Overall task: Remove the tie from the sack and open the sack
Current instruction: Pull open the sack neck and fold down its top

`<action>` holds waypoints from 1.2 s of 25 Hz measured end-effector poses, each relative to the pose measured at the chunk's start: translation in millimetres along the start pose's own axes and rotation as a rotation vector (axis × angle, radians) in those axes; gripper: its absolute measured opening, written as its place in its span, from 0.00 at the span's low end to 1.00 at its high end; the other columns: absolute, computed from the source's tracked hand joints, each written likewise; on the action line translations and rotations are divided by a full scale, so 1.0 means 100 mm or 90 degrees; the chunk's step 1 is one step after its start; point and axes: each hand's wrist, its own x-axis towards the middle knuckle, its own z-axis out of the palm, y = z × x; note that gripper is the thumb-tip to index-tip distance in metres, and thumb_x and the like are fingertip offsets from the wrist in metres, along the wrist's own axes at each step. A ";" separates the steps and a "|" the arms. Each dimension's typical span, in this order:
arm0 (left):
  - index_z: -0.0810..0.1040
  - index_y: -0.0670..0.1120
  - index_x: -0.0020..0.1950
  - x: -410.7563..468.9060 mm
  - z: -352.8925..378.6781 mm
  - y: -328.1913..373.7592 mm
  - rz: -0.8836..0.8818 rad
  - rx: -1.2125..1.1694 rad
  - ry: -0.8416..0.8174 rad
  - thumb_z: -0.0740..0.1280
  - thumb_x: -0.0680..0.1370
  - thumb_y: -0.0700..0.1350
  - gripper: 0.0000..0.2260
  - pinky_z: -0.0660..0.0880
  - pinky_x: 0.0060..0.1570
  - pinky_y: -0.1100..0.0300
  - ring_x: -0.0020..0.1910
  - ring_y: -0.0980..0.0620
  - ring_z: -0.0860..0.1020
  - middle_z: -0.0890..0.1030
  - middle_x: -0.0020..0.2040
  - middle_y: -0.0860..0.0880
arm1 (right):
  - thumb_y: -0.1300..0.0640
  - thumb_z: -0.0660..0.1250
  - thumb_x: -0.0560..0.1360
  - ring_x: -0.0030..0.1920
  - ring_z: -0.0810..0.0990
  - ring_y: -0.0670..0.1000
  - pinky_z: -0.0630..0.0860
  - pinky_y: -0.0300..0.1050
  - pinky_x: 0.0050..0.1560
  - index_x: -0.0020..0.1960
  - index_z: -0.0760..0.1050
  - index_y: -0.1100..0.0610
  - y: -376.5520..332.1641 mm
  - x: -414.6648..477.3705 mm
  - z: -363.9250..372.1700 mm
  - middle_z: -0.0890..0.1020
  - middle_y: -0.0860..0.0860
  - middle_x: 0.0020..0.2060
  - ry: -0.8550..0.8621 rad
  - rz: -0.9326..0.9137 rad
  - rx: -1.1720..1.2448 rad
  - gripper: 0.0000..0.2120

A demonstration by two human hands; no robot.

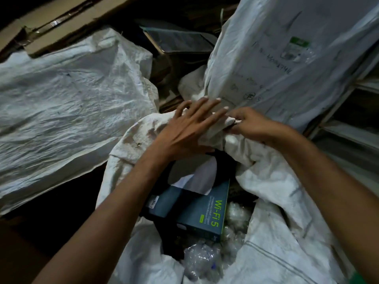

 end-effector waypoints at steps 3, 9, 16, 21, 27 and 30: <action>0.63 0.55 0.79 0.35 0.20 0.01 -0.006 0.010 -0.056 0.66 0.79 0.61 0.31 0.71 0.60 0.46 0.60 0.43 0.81 0.80 0.64 0.47 | 0.56 0.75 0.73 0.49 0.80 0.53 0.74 0.49 0.50 0.52 0.84 0.59 0.16 0.05 -0.11 0.83 0.52 0.46 -0.012 0.075 0.083 0.10; 0.80 0.48 0.49 0.71 0.21 -0.24 -0.193 -0.281 -0.197 0.57 0.83 0.63 0.22 0.69 0.39 0.53 0.39 0.45 0.78 0.79 0.39 0.46 | 0.38 0.69 0.74 0.65 0.74 0.60 0.71 0.59 0.59 0.69 0.72 0.47 0.01 -0.69 0.46 0.70 0.53 0.74 0.365 -0.005 -0.491 0.27; 0.81 0.50 0.56 0.65 0.25 -0.41 -0.178 -0.178 -0.122 0.65 0.80 0.62 0.17 0.70 0.47 0.52 0.52 0.41 0.78 0.82 0.51 0.45 | 0.60 0.65 0.78 0.61 0.81 0.62 0.79 0.55 0.59 0.73 0.73 0.43 0.26 -0.46 0.15 0.84 0.57 0.61 0.206 0.081 -0.190 0.26; 0.57 0.52 0.83 0.66 0.41 0.14 0.138 -0.038 -0.045 0.69 0.71 0.70 0.47 0.57 0.73 0.46 0.79 0.48 0.61 0.63 0.82 0.49 | 0.55 0.64 0.82 0.58 0.82 0.57 0.79 0.51 0.56 0.67 0.77 0.44 0.25 -0.46 0.04 0.85 0.51 0.57 0.216 0.075 -0.189 0.15; 0.79 0.49 0.63 0.84 0.57 0.32 0.115 -0.047 0.011 0.68 0.76 0.49 0.16 0.63 0.62 0.47 0.56 0.45 0.82 0.84 0.56 0.47 | 0.38 0.68 0.75 0.64 0.75 0.60 0.71 0.57 0.57 0.68 0.71 0.54 0.23 -0.98 0.35 0.75 0.56 0.68 0.392 0.141 -0.385 0.28; 0.81 0.51 0.60 0.84 0.51 0.24 0.085 -0.069 -0.018 0.68 0.79 0.49 0.10 0.65 0.61 0.47 0.54 0.45 0.81 0.85 0.52 0.48 | 0.32 0.71 0.69 0.69 0.72 0.61 0.72 0.60 0.60 0.76 0.66 0.54 0.29 -1.33 0.64 0.70 0.56 0.73 0.323 0.184 -0.438 0.43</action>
